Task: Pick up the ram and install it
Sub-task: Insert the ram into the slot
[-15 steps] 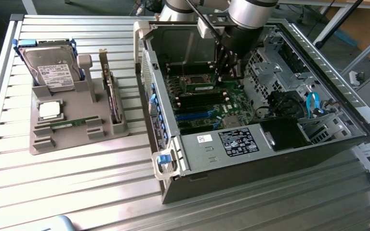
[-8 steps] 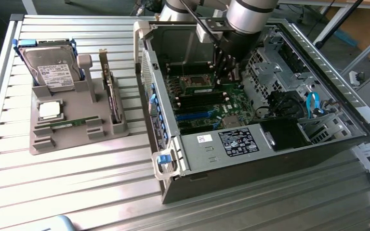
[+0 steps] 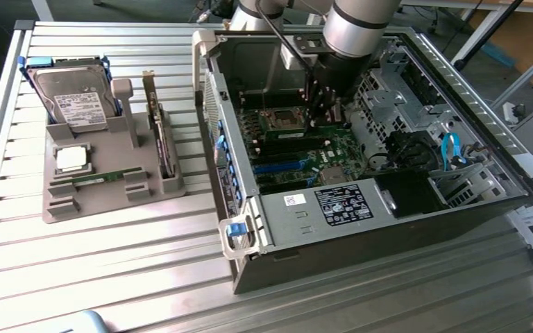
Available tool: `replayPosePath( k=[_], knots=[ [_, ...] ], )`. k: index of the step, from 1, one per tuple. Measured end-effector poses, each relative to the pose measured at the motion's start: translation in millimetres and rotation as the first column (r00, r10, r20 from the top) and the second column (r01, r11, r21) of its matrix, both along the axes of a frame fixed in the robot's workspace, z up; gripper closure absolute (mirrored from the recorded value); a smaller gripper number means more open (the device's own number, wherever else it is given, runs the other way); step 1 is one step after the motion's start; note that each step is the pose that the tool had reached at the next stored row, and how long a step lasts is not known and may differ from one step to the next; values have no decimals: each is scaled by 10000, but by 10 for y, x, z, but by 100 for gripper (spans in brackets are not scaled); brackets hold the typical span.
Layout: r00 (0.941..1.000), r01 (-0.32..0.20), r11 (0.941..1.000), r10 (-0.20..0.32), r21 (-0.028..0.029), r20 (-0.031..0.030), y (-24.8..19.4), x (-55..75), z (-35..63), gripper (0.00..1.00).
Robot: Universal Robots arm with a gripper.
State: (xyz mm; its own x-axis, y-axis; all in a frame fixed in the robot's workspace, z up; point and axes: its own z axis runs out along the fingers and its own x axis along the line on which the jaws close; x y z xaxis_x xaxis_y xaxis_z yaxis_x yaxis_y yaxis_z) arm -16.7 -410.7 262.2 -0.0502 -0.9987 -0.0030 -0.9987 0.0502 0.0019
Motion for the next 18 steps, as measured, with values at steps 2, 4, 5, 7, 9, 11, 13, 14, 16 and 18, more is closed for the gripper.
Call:
replayPosePath(
  k=[2,4,5,7,9,11,13,14,16,18],
  knots=[
    [10000,0,10000,0,0,0,0,0,-33,88],
    [10000,0,10000,0,0,0,0,0,-56,88],
    [10000,0,10000,0,0,0,0,0,-67,88],
    [10000,1,10000,-1,-1,0,0,0,-79,88],
    [10000,0,10000,0,-2,0,0,0,-78,88],
    [10000,0,10000,0,-1,0,0,0,-80,88],
    [10000,1,10000,-1,1,0,0,0,-95,88],
    [10000,0,10000,0,1,0,0,0,-107,88],
    [10000,0,10000,0,-1,0,0,0,-106,88],
    [10000,-4,10000,4,-2,-1,0,0,-106,88]
  ],
)
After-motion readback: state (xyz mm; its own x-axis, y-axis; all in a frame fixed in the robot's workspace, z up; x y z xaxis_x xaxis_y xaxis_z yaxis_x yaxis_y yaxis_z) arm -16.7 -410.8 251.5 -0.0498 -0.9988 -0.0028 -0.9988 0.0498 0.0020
